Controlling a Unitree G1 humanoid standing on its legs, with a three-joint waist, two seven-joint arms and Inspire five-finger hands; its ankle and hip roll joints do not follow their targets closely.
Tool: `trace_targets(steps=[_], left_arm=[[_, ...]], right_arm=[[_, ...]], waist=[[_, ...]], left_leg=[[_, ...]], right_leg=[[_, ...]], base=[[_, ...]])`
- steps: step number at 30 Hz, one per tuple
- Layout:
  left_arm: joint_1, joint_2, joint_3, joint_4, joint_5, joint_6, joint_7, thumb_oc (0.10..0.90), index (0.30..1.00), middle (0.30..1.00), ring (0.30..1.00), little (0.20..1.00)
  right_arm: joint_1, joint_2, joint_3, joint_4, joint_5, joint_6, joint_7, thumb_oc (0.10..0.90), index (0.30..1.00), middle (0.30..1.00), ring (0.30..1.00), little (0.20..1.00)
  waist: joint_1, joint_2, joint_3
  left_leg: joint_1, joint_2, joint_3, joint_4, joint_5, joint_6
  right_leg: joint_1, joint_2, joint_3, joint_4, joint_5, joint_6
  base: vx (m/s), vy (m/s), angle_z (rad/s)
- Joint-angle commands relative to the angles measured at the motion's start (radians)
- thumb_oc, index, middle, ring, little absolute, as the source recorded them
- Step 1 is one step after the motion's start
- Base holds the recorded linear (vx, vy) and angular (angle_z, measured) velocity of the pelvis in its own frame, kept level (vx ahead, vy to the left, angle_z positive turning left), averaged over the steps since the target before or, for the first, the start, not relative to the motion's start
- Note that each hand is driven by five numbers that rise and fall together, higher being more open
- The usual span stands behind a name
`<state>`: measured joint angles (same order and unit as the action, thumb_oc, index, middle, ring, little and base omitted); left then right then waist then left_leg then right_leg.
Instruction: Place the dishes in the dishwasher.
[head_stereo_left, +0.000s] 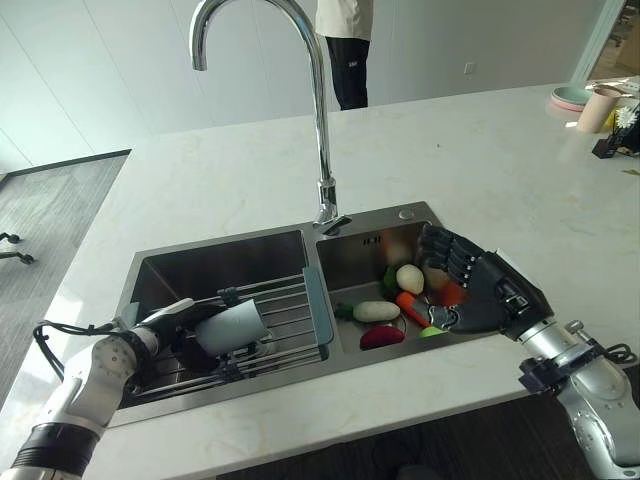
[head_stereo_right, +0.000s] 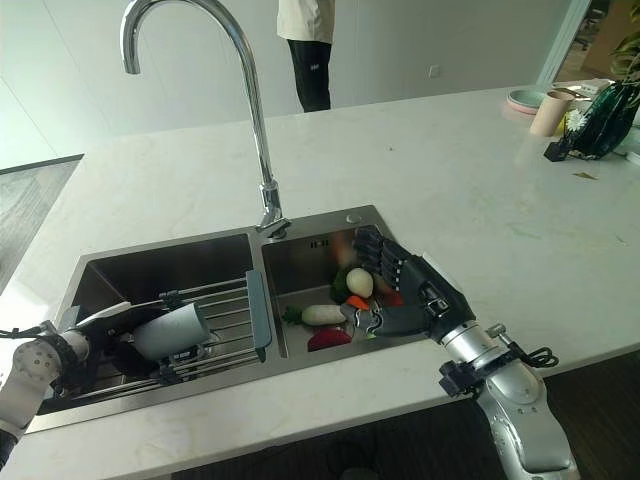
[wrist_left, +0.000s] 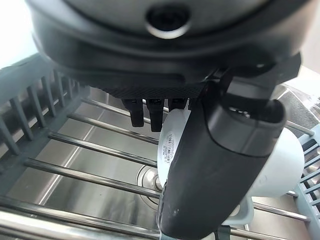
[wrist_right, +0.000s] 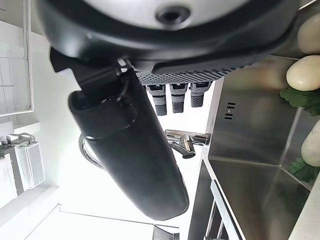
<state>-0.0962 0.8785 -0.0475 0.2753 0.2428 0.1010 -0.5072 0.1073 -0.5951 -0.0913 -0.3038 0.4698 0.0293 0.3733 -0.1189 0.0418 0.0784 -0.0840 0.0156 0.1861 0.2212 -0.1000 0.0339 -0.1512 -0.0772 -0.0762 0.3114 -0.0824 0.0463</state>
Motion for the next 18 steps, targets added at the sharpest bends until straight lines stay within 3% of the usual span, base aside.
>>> trace_targets(steps=[1, 18], left_arm=[[-0.156, 0.013, 0.018, -0.009, 0.015, -0.050, 0.058, 0.800, 0.900, 0.900, 0.900, 0.900], [-0.168, 0.008, 0.010, -0.003, 0.025, -0.058, 0.067, 0.800, 0.900, 0.900, 0.900, 0.900]], right_arm=[[-0.157, -0.006, -0.029, -0.067, -0.003, -0.096, -0.005, 0.800, 0.900, 0.900, 0.900, 0.900], [-0.156, -0.005, -0.032, -0.067, -0.006, -0.096, 0.003, 0.800, 0.900, 0.900, 0.900, 0.900]], waist=[[-0.015, 0.020, -0.040], [-0.021, 0.019, -0.041]], left_leg=[[0.036, 0.013, 0.079, 0.079, -0.162, -0.009], [0.037, 0.014, 0.085, 0.079, -0.165, -0.007]], right_leg=[[0.031, 0.040, -0.048, -0.011, -0.088, 0.054], [0.028, 0.040, -0.042, -0.011, -0.087, 0.056]], base=[[0.00, 0.000, 0.00], [0.00, 0.000, 0.00]])
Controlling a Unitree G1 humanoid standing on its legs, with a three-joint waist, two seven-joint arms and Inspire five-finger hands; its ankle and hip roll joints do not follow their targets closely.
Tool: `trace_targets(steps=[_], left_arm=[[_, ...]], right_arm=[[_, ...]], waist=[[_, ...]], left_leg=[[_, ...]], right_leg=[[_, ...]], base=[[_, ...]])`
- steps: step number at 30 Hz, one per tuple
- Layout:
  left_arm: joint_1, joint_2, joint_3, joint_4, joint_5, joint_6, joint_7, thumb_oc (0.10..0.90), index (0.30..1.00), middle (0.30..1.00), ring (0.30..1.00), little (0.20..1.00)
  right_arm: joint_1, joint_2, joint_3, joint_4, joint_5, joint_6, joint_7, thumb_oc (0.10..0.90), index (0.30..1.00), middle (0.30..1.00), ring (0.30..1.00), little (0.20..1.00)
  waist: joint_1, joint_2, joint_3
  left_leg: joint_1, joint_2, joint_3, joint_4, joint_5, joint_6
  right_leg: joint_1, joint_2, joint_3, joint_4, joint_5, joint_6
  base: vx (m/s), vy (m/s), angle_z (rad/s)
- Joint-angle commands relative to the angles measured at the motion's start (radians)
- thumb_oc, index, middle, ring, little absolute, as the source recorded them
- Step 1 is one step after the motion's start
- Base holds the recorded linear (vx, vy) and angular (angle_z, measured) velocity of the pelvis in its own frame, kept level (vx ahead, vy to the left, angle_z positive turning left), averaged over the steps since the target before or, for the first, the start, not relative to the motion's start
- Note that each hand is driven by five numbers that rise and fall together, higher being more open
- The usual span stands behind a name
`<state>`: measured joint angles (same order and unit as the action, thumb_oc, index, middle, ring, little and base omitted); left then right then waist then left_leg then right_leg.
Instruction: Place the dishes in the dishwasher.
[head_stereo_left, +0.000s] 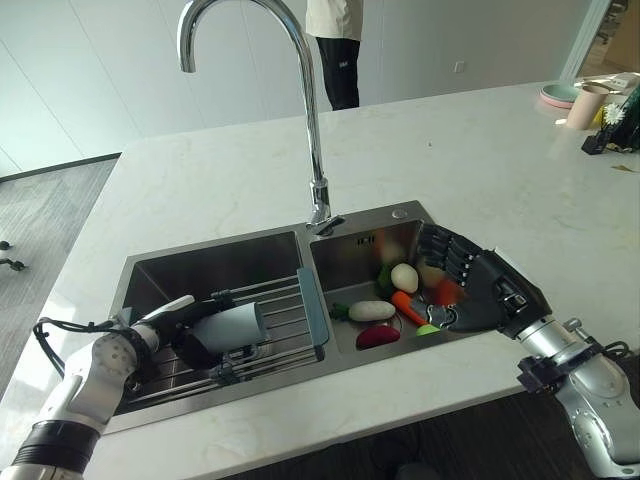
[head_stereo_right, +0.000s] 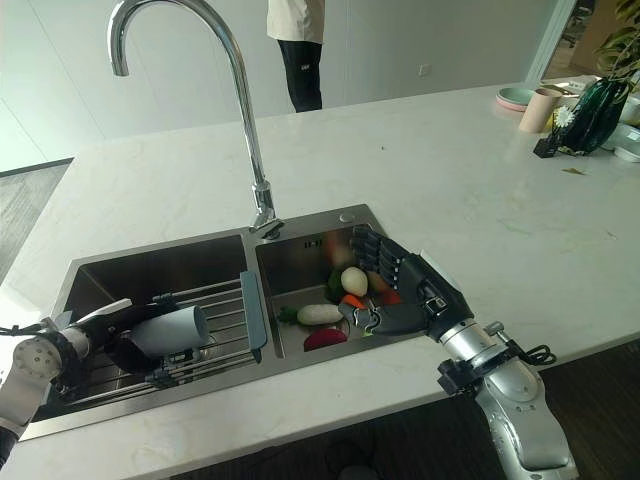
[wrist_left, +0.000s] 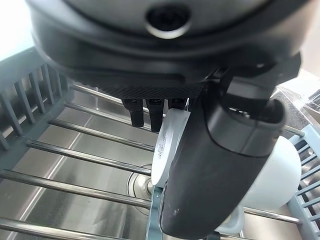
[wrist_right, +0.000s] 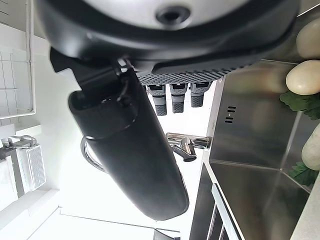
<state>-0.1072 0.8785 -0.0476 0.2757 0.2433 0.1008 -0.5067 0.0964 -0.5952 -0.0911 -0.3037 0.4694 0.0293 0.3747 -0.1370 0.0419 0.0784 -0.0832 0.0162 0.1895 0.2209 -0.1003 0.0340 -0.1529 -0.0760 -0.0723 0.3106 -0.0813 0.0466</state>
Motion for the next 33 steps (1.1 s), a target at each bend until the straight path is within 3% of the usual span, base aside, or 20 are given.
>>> trace_targets(steps=[1, 7, 8, 9, 10, 11, 18, 24, 33], left_arm=[[-0.157, 0.006, 0.008, -0.003, 0.026, -0.057, 0.067, 0.800, 0.900, 0.900, 0.900, 0.900], [-0.160, 0.001, -0.010, -0.009, 0.066, -0.086, 0.067, 0.800, 0.900, 0.900, 0.900, 0.900], [-0.160, 0.001, -0.011, -0.010, 0.074, -0.101, 0.071, 0.692, 0.738, 0.738, 0.738, 0.738], [-0.161, 0.006, -0.016, -0.014, 0.084, -0.120, 0.067, 0.547, 0.521, 0.521, 0.521, 0.521], [-0.160, 0.010, -0.018, -0.020, 0.082, -0.127, 0.071, 0.489, 0.434, 0.434, 0.434, 0.434], [-0.158, 0.010, -0.018, -0.026, 0.084, -0.138, 0.075, 0.400, 0.300, 0.300, 0.300, 0.300], [-0.161, -0.007, -0.024, -0.048, 0.098, -0.169, 0.146, 0.400, 0.300, 0.300, 0.300, 0.300], [-0.158, -0.020, -0.025, -0.061, 0.127, -0.152, 0.153, 0.400, 0.300, 0.300, 0.300, 0.300], [-0.114, -0.014, 0.030, -0.098, 0.113, -0.191, 0.245, 0.400, 0.300, 0.300, 0.300, 0.300]], right_arm=[[-0.144, -0.004, -0.032, -0.065, -0.006, -0.097, 0.003, 0.800, 0.900, 0.900, 0.900, 0.900], [-0.140, 0.002, -0.029, -0.067, -0.011, -0.097, 0.008, 0.800, 0.900, 0.900, 0.900, 0.900], [-0.139, 0.002, -0.029, -0.067, -0.011, -0.097, 0.009, 0.800, 0.900, 0.900, 0.900, 0.900], [-0.138, -0.002, -0.031, -0.068, -0.007, -0.099, 0.011, 0.800, 0.900, 0.900, 0.900, 0.900], [-0.136, -0.003, -0.032, -0.067, -0.004, -0.100, 0.013, 0.800, 0.900, 0.900, 0.900, 0.900], [-0.136, -0.003, -0.033, -0.068, -0.002, -0.100, 0.014, 0.800, 0.900, 0.900, 0.900, 0.900], [-0.132, 0.009, -0.019, -0.057, -0.014, -0.111, 0.015, 0.800, 0.900, 0.900, 0.900, 0.900], [-0.130, 0.014, -0.019, -0.062, -0.015, -0.106, 0.018, 0.800, 0.900, 0.900, 0.900, 0.900], [-0.121, 0.019, -0.025, -0.061, -0.021, -0.106, 0.013, 0.800, 0.900, 0.900, 0.900, 0.900]], waist=[[-0.003, 0.018, -0.041], [-0.007, 0.015, -0.042], [-0.007, 0.015, -0.042], [-0.008, 0.015, -0.042], [-0.009, 0.015, -0.041], [-0.009, 0.013, -0.041], [-0.006, 0.006, -0.043], [-0.005, 0.005, -0.042], [0.007, 0.005, -0.040]], left_leg=[[0.037, 0.013, 0.082, 0.079, -0.165, -0.006], [0.038, 0.014, 0.082, 0.079, -0.166, -0.006], [0.038, 0.014, 0.082, 0.079, -0.166, -0.006], [0.038, 0.014, 0.083, 0.079, -0.166, -0.006], [0.037, 0.014, 0.083, 0.079, -0.165, -0.007], [0.037, 0.015, 0.083, 0.079, -0.165, -0.007], [0.037, 0.016, 0.082, 0.079, -0.166, -0.008], [0.036, 0.015, 0.080, 0.079, -0.164, -0.007], [0.035, 0.012, 0.074, 0.079, -0.165, -0.007]], right_leg=[[0.029, 0.039, -0.046, -0.011, -0.088, 0.055], [0.029, 0.043, -0.043, -0.011, -0.087, 0.054], [0.029, 0.043, -0.043, -0.011, -0.088, 0.055], [0.029, 0.043, -0.043, -0.011, -0.088, 0.055], [0.029, 0.043, -0.042, -0.011, -0.087, 0.054], [0.029, 0.043, -0.042, -0.011, -0.087, 0.054], [0.030, 0.044, -0.042, -0.011, -0.088, 0.054], [0.029, 0.043, -0.043, -0.011, -0.087, 0.053], [0.033, 0.035, -0.052, -0.011, -0.088, 0.055]], base=[[0.00, 0.000, 0.00], [0.00, 0.000, 0.00], [0.00, 0.000, 0.00], [0.00, 0.000, 0.00], [0.00, 0.000, 0.00], [0.00, 0.000, 0.00], [0.00, 0.000, 0.00], [0.00, 0.000, 0.00], [0.00, 0.000, 0.00]])
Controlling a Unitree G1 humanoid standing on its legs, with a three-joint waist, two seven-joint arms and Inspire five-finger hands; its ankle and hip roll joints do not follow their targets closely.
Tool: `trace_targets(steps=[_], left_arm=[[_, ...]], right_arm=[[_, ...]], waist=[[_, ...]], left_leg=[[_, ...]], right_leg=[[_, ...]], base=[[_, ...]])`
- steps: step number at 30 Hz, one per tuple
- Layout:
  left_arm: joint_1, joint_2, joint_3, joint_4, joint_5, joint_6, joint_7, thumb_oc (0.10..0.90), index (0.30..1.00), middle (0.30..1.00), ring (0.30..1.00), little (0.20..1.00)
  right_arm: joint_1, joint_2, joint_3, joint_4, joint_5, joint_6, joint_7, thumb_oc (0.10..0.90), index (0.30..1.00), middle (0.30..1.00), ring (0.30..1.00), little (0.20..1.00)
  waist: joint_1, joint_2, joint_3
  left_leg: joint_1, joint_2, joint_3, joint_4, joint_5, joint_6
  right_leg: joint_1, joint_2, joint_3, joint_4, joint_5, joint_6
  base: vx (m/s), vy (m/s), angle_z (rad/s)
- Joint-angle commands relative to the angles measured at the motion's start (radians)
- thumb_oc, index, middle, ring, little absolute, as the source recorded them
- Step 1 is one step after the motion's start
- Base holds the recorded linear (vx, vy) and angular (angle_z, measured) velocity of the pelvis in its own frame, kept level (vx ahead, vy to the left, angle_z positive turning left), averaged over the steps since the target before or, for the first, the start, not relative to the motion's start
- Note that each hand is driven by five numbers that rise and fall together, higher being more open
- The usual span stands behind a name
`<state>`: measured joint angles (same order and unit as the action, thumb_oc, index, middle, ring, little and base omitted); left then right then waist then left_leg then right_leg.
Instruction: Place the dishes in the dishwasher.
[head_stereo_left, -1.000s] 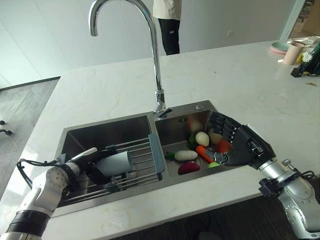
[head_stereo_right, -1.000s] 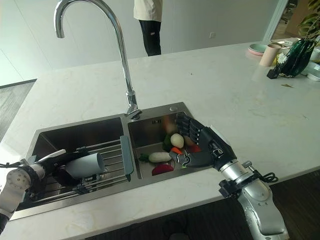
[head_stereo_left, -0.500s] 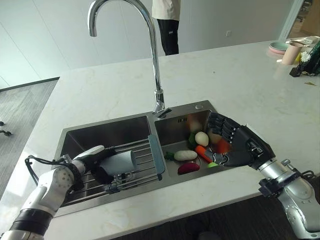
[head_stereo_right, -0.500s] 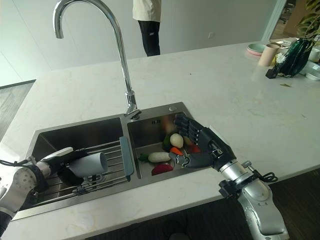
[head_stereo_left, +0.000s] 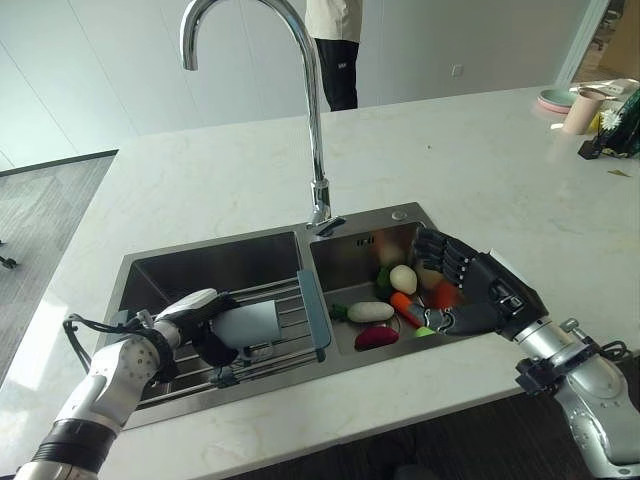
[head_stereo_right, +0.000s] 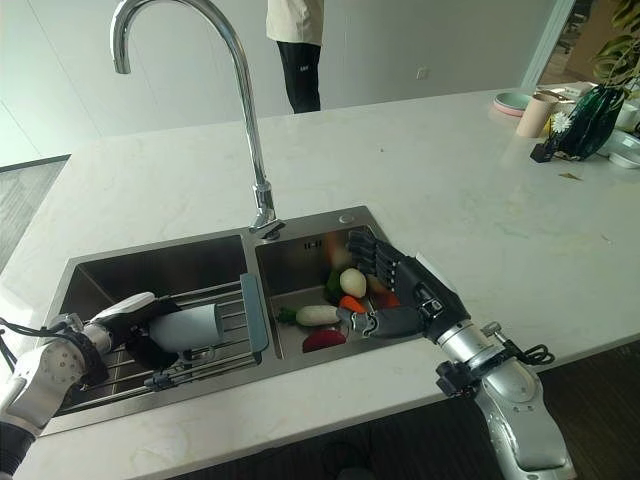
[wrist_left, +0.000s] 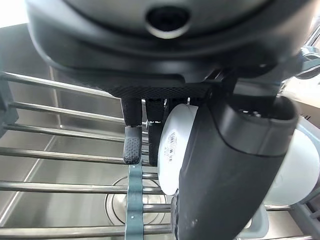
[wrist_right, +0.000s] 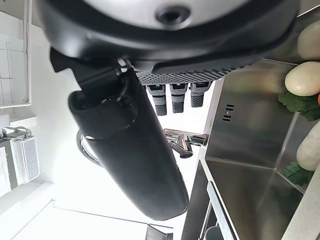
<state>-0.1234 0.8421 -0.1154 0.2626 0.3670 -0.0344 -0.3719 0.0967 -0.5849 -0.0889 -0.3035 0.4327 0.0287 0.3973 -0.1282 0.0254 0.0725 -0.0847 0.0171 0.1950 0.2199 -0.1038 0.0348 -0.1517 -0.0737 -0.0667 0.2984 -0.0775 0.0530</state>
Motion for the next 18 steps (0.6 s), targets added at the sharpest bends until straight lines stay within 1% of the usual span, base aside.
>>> trace_targets(steps=[1, 8, 12, 15, 16, 18], left_arm=[[-0.090, 0.026, 0.112, -0.090, -0.020, -0.061, 0.130, 0.400, 0.300, 0.300, 0.300, 0.300], [-0.012, 0.017, 0.241, -0.172, -0.088, -0.088, 0.254, 0.400, 0.300, 0.300, 0.300, 0.300], [0.018, 0.000, 0.308, -0.224, -0.147, -0.113, 0.306, 0.400, 0.300, 0.300, 0.300, 0.300], [0.036, -0.013, 0.339, -0.266, -0.184, -0.131, 0.335, 0.400, 0.300, 0.300, 0.300, 0.300], [0.056, -0.034, 0.373, -0.302, -0.229, -0.169, 0.378, 0.400, 0.300, 0.300, 0.300, 0.300], [0.071, -0.048, 0.396, -0.326, -0.261, -0.199, 0.414, 0.400, 0.300, 0.300, 0.300, 0.300]], right_arm=[[-0.119, 0.007, -0.033, -0.062, 0.018, -0.106, -0.008, 0.800, 0.900, 0.900, 0.900, 0.900], [-0.109, 0.013, -0.058, -0.067, 0.009, -0.099, -0.009, 0.800, 0.900, 0.900, 0.900, 0.900], [-0.104, 0.023, -0.069, -0.074, -0.001, -0.095, -0.011, 0.800, 0.900, 0.900, 0.900, 0.900], [-0.101, 0.028, -0.075, -0.085, -0.005, -0.090, -0.016, 0.800, 0.900, 0.900, 0.900, 0.900], [-0.097, 0.037, -0.084, -0.086, -0.008, -0.092, -0.016, 0.800, 0.900, 0.900, 0.900, 0.900], [-0.092, 0.043, -0.089, -0.091, -0.012, -0.093, -0.019, 0.800, 0.900, 0.900, 0.900, 0.900]], waist=[[0.000, 0.021, -0.033], [0.022, 0.013, -0.029], [0.033, 0.007, -0.028], [0.039, 0.003, -0.029], [0.045, 0.000, -0.030], [0.049, -0.003, -0.029]], left_leg=[[0.036, 0.010, 0.067, 0.080, -0.161, -0.008], [0.031, 0.006, 0.053, 0.080, -0.158, -0.007], [0.028, 0.004, 0.045, 0.080, -0.157, -0.008], [0.019, 0.003, 0.043, 0.080, -0.149, -0.007], [0.022, 0.003, 0.038, 0.080, -0.157, -0.007], [0.021, 0.003, 0.036, 0.080, -0.157, -0.008]], right_leg=[[0.032, 0.032, -0.058, 0.002, -0.092, 0.049], [0.034, 0.026, -0.067, 0.002, -0.094, 0.047], [0.036, 0.022, -0.072, 0.002, -0.097, 0.047], [0.028, 0.020, -0.074, 0.002, -0.090, 0.044], [0.034, 0.019, -0.078, 0.002, -0.098, 0.045], [0.035, 0.017, -0.080, 0.002, -0.099, 0.045]], base=[[0.00, 0.000, 0.00], [0.00, 0.000, 0.00], [0.00, 0.010, 0.04], [0.01, 0.003, 0.04], [0.02, 0.005, 0.15], [0.01, -0.003, 0.12]])
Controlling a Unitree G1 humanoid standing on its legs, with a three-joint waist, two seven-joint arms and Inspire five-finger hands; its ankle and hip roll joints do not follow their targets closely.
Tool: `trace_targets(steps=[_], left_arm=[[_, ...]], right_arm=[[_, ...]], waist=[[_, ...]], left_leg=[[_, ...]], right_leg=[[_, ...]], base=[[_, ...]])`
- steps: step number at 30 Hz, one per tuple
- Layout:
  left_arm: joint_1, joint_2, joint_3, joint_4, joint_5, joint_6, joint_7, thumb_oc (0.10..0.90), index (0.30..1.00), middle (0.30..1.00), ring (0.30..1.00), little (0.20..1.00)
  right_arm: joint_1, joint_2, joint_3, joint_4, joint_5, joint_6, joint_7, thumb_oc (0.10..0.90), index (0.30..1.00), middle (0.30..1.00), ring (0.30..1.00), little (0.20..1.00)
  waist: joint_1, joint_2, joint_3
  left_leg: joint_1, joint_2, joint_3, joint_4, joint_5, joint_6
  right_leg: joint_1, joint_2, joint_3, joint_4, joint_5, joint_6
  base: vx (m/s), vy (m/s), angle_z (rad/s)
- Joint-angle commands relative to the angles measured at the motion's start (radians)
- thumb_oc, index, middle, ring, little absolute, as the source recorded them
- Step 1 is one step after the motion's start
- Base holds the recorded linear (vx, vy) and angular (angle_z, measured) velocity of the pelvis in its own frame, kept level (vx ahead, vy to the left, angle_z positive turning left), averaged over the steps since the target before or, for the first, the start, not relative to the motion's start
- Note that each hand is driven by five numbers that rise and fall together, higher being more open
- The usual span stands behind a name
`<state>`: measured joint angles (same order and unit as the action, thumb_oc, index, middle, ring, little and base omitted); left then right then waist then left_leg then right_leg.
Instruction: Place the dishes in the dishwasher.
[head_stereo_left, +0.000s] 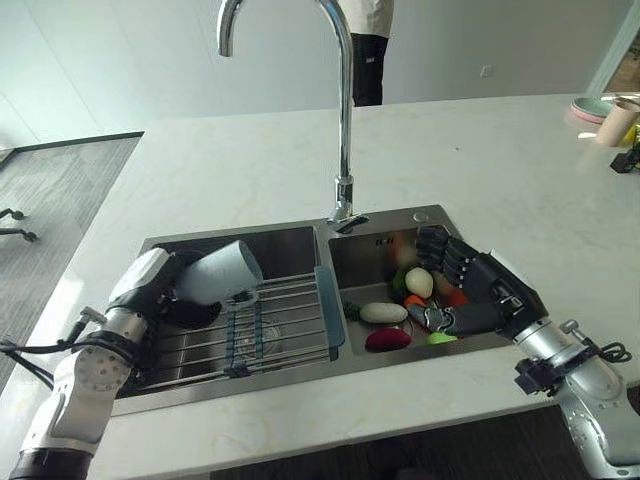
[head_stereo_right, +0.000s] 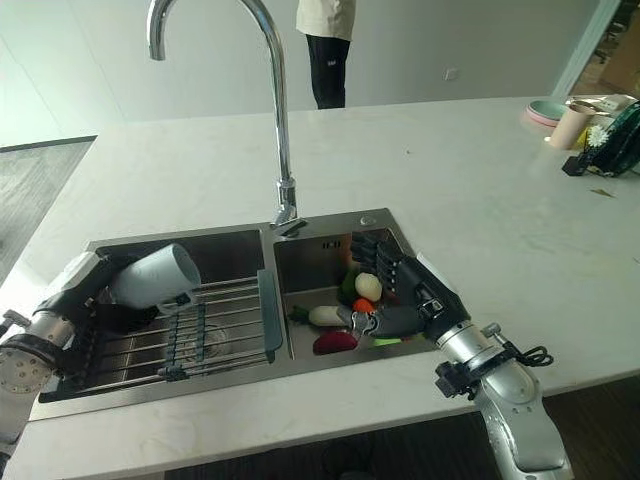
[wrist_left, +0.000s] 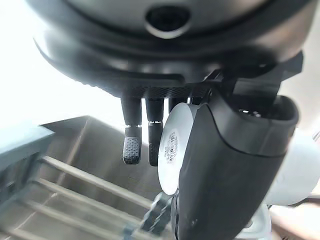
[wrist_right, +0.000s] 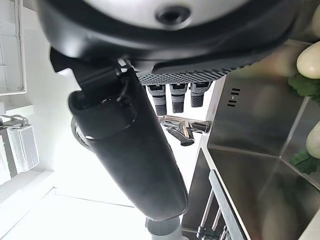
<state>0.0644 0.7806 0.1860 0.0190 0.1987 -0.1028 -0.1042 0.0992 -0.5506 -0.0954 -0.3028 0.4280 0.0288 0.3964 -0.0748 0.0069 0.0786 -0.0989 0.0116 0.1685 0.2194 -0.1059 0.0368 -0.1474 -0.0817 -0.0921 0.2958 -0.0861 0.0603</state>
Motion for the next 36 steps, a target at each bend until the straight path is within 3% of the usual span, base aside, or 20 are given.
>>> trace_targets(steps=[1, 4, 14, 21, 26, 28, 29, 30, 32, 35, 36], left_arm=[[-0.103, -0.010, 0.120, -0.115, -0.138, -0.157, 0.176, 0.400, 0.300, 0.300, 0.300, 0.300], [-0.066, -0.100, 0.160, -0.181, -0.213, -0.228, 0.228, 0.400, 0.300, 0.300, 0.300, 0.300], [0.009, -0.311, 0.122, -0.300, -0.333, -0.227, 0.275, 0.400, 0.300, 0.300, 0.300, 0.300], [0.080, -0.353, 0.132, -0.355, -0.401, -0.226, 0.317, 0.400, 0.300, 0.300, 0.300, 0.300], [0.131, -0.370, 0.153, -0.385, -0.446, -0.231, 0.346, 0.400, 0.300, 0.300, 0.300, 0.300], [0.130, -0.374, 0.157, -0.401, -0.480, -0.240, 0.336, 0.400, 0.300, 0.300, 0.300, 0.300], [0.118, -0.376, 0.155, -0.399, -0.494, -0.244, 0.325, 0.400, 0.300, 0.300, 0.300, 0.300], [0.091, -0.372, 0.146, -0.390, -0.511, -0.253, 0.316, 0.400, 0.300, 0.300, 0.300, 0.300], [0.071, -0.369, 0.140, -0.379, -0.518, -0.275, 0.307, 0.400, 0.300, 0.300, 0.300, 0.300], [0.028, -0.355, 0.108, -0.350, -0.557, -0.336, 0.277, 0.400, 0.300, 0.300, 0.300, 0.300], [0.025, -0.353, 0.099, -0.345, -0.565, -0.349, 0.268, 0.400, 0.300, 0.300, 0.300, 0.300]], right_arm=[[-0.089, 0.019, -0.087, -0.096, -0.012, -0.096, -0.022, 0.800, 0.900, 0.900, 0.900, 0.900], [-0.080, 0.047, -0.089, -0.114, -0.024, -0.112, -0.039, 0.800, 0.900, 0.900, 0.900, 0.900], [-0.096, 0.109, -0.031, -0.183, 0.002, -0.163, -0.108, 0.800, 0.900, 0.900, 0.900, 0.900], [-0.091, 0.114, 0.015, -0.203, 0.030, -0.209, -0.116, 0.800, 0.900, 0.900, 0.900, 0.900], [-0.080, 0.110, 0.031, -0.225, 0.017, -0.208, -0.127, 0.800, 0.900, 0.900, 0.900, 0.900], [-0.079, 0.095, 0.031, -0.231, -0.009, -0.217, -0.168, 0.800, 0.900, 0.900, 0.900, 0.900], [-0.079, 0.086, 0.024, -0.227, -0.014, -0.224, -0.187, 0.800, 0.900, 0.900, 0.900, 0.900], [-0.082, 0.068, 0.009, -0.207, -0.013, -0.248, -0.211, 0.800, 0.900, 0.900, 0.900, 0.900], [-0.082, 0.049, -0.018, -0.180, 0.018, -0.279, -0.221, 0.800, 0.900, 0.900, 0.900, 0.900], [-0.063, 0.047, -0.080, -0.138, 0.014, -0.316, -0.258, 0.800, 0.900, 0.900, 0.900, 0.900], [-0.061, 0.053, -0.083, -0.132, 0.003, -0.319, -0.265, 0.800, 0.900, 0.900, 0.900, 0.900]], waist=[[0.001, 0.012, -0.034], [0.016, 0.003, -0.034], [0.077, -0.019, -0.024], [0.139, -0.027, -0.005], [0.185, -0.017, 0.016], [0.192, -0.013, 0.029], [0.183, -0.018, 0.024], [0.168, -0.032, 0.026], [0.149, -0.050, 0.028], [0.089, -0.056, 0.023], [0.085, -0.049, 0.023]], left_leg=[[0.035, 0.007, 0.058, 0.081, -0.155, -0.009], [0.031, 0.005, 0.049, 0.081, -0.156, -0.010], [0.017, 0.000, 0.016, 0.081, -0.136, -0.014], [0.005, 0.008, -0.009, 0.081, -0.102, -0.035], [-0.034, 0.042, -0.019, 0.081, -0.047, -0.083], [-0.065, 0.081, 0.048, 0.081, -0.020, -0.102], [-0.043, 0.102, 0.097, 0.081, -0.040, -0.108], [0.001, 0.113, 0.180, 0.081, -0.053, -0.095], [0.053, 0.111, 0.259, 0.081, -0.076, -0.074], [0.146, 0.185, 0.413, 0.081, -0.116, -0.078], [0.146, 0.192, 0.402, 0.081, -0.125, -0.085]], right_leg=[[0.032, 0.024, -0.056, 0.004, -0.092, 0.037], [0.033, 0.021, -0.064, 0.004, -0.095, 0.032], [0.039, 0.014, -0.105, 0.004, -0.096, 0.015], [0.050, 0.002, -0.164, 0.004, -0.102, 0.003], [0.072, -0.015, -0.226, 0.004, -0.111, 0.007], [0.086, -0.034, -0.282, 0.004, -0.117, 0.010], [0.098, -0.050, -0.304, 0.004, -0.130, 0.017], [0.099, -0.084, -0.353, 0.004, -0.116, 0.020], [0.098, -0.124, -0.401, 0.004, -0.093, 0.027], [0.101, -0.187, -0.517, 0.004, -0.034, 0.052], [0.094, -0.197, -0.525, 0.004, -0.021, 0.056]], base=[[0.00, -0.019, 0.07], [-0.02, -0.047, 0.04], [-0.01, -0.078, 0.15], [-0.02, -0.133, 0.25], [-0.03, -0.075, 0.50], [-0.15, -0.017, 0.88], [-0.22, 0.038, 1.52], [-0.22, 0.077, 1.93], [-0.28, 0.117, 1.95], [-0.27, 0.246, 1.93], [-0.21, 0.398, 2.67]])
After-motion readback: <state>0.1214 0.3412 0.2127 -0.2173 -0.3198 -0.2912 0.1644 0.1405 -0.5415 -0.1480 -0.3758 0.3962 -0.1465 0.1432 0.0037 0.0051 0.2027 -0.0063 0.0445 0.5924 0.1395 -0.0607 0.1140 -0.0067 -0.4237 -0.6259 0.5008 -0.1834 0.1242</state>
